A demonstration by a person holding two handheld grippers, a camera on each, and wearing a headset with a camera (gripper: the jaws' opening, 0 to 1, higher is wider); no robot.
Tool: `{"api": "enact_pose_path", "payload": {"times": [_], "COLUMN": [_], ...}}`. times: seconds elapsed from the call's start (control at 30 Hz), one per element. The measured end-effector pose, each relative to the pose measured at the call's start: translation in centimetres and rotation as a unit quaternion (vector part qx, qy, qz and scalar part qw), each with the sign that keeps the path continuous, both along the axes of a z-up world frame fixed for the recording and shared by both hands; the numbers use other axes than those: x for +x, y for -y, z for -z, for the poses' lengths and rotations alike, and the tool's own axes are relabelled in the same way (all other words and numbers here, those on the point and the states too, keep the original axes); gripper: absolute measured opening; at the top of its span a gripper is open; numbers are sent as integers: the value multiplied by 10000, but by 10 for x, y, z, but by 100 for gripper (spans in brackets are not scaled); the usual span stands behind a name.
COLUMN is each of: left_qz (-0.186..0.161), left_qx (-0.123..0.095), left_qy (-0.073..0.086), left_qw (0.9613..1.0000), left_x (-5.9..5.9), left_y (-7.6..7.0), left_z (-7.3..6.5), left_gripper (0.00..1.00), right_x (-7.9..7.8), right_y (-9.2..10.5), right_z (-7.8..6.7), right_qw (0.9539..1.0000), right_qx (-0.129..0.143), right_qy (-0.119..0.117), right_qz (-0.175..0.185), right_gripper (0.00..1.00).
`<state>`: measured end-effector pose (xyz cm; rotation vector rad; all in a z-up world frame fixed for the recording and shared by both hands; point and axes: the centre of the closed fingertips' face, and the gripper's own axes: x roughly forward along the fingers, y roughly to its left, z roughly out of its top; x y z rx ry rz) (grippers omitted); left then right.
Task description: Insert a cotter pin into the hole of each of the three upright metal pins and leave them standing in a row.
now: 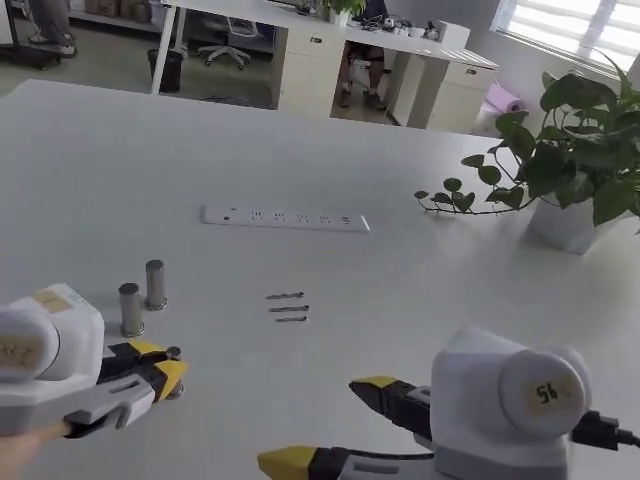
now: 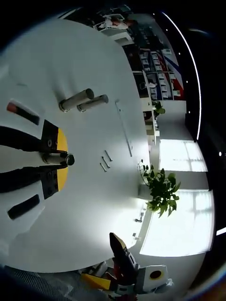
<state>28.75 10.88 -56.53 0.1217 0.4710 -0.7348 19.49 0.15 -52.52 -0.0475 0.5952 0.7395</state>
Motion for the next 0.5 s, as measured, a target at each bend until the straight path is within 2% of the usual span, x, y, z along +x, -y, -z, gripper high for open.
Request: {"api": "enact_pose_path", "payload": {"times": [0.13, 0.2, 0.37, 0.5], "left_qz": [-11, -40, -62, -65], "left_qx": [-19, -50, -19, -25], "left_qy": [-11, -61, -50, -59], "left_qw": [10000, 10000, 10000, 10000], "left_x": [0, -1, -1, -2], "left_y": [1, 1, 1, 0], "left_z": [0, 0, 0, -2], "left_gripper": [8, 12, 20, 27], "right_x": [2, 3, 5, 14], "right_y": [-2, -4, -7, -3], "right_z": [-2, -2, -4, -6], "right_qw": [10000, 10000, 9999, 9998], "right_qx": [27, 57, 35, -30], "right_qy": [11, 2, 17, 31], "right_qz": [-20, -18, -106, -189], "right_gripper": [69, 69, 69, 67]}}
